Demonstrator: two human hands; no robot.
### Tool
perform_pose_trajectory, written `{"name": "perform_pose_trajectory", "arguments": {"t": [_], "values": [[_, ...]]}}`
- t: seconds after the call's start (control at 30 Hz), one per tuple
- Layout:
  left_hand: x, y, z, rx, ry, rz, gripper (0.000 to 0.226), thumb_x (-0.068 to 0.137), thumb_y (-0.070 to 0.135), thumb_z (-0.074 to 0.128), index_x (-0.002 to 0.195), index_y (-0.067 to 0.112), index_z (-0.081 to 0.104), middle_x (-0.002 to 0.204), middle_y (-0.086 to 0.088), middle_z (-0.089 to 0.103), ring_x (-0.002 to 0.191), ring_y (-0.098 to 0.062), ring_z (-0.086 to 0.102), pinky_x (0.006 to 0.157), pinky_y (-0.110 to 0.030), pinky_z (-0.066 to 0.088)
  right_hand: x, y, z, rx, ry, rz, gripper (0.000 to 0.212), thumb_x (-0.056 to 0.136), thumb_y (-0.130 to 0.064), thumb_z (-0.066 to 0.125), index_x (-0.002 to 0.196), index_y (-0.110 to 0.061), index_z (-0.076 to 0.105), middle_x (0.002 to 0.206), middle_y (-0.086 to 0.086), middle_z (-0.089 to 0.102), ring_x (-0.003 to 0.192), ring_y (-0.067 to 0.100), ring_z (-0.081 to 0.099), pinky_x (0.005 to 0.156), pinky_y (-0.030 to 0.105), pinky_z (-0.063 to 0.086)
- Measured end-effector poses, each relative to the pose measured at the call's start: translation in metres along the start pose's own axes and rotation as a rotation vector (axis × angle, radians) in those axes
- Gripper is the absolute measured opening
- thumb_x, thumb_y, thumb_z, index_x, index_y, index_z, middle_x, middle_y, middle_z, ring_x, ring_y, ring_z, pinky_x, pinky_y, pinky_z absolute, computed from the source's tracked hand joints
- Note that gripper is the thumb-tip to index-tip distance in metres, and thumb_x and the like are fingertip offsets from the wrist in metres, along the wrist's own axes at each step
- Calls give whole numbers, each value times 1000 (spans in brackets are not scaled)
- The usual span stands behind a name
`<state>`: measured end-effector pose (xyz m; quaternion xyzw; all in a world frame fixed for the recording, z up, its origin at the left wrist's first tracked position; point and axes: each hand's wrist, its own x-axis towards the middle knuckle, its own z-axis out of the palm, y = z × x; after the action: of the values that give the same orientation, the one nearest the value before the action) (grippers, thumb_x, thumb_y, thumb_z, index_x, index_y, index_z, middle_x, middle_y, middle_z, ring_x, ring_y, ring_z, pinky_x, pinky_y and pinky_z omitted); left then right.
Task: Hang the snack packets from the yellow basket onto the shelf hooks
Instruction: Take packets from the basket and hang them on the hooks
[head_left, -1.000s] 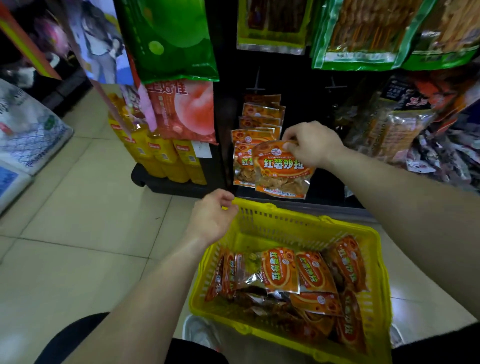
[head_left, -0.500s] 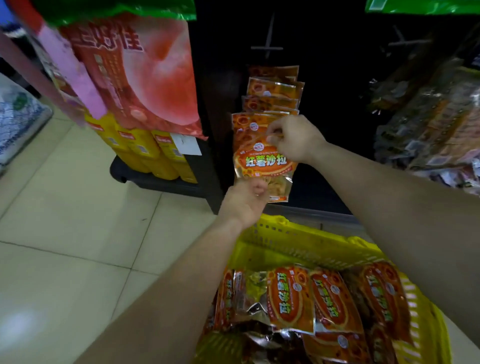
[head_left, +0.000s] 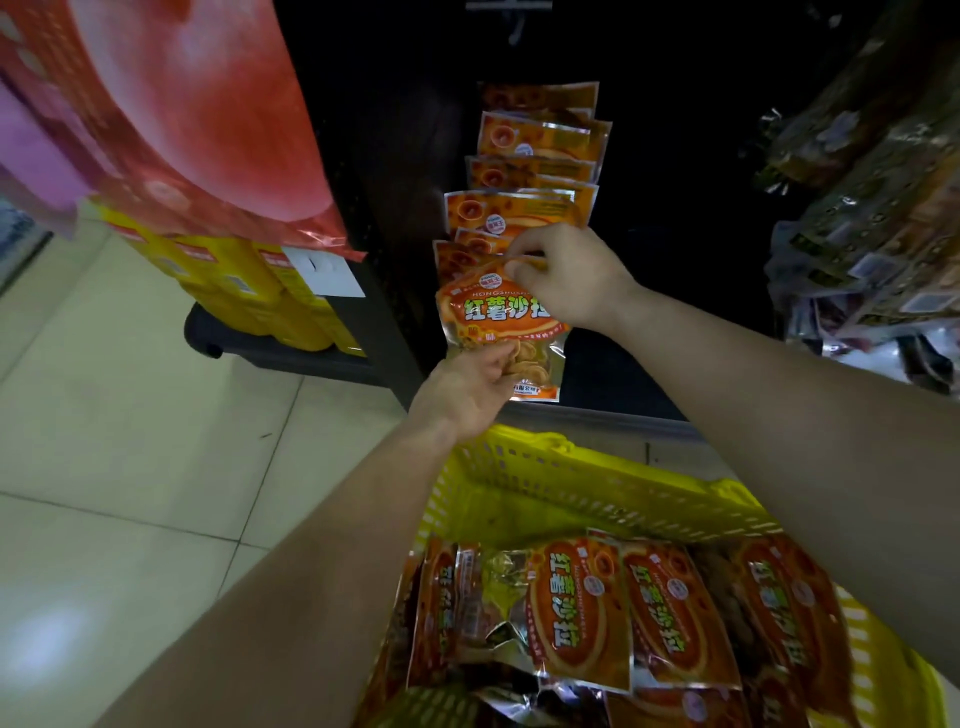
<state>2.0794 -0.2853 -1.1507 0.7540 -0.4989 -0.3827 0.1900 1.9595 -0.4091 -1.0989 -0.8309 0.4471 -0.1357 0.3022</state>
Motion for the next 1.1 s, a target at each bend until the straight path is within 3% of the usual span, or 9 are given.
{"name": "perform_pose_trajectory", "arguments": {"t": [0.2,0.37,0.53,0.73,0.87,1.0,1.1], "values": [[-4,-7,-6,75,-29,-37,47,97,33,59,143,37,50,138,1,61,125,-18,56,103,-28,43,-9,-8,-13,-212,-14,60,46,94,-33,60,139,-30,53,131,6,63,118,28,60,94,46,53],[-2,-13,-9,161,-12,-41,53,99,35,54,149,42,40,146,3,53,128,-20,54,100,-27,41,-20,-4,-22,-243,34,98,34,94,-27,62,128,-28,60,129,5,62,110,26,63,86,45,57],[7,-16,-7,185,-17,-41,56,99,35,53,150,46,34,153,1,46,135,-22,48,112,-38,41,-28,2,-15,-193,49,100,23,96,-27,60,119,-29,62,128,6,62,109,26,64,83,43,59],[7,-25,-3,153,-69,-39,53,101,29,53,150,41,38,155,1,43,137,-19,47,108,-27,37,-24,4,-11,-178,38,128,21,96,-24,59,116,-28,60,123,5,63,103,26,66,79,43,60],[6,-26,-2,116,-46,-55,50,98,27,56,146,39,45,148,1,52,132,-19,52,111,-34,42,-19,4,-12,-195,30,163,31,94,-24,63,124,-27,59,126,6,61,105,26,65,81,43,59],[-1,-19,-8,135,6,-32,36,97,29,57,131,38,60,130,4,66,121,-19,60,104,-37,48,-22,6,-12,-190,20,190,49,90,-28,70,135,-26,53,122,4,65,101,24,68,79,43,60],[-14,-13,-13,153,23,-21,33,96,28,57,128,36,63,128,2,67,114,-21,63,98,-37,51,-30,5,-13,-161,4,192,61,81,-32,79,135,-26,50,122,2,64,105,23,67,82,43,59]]}}
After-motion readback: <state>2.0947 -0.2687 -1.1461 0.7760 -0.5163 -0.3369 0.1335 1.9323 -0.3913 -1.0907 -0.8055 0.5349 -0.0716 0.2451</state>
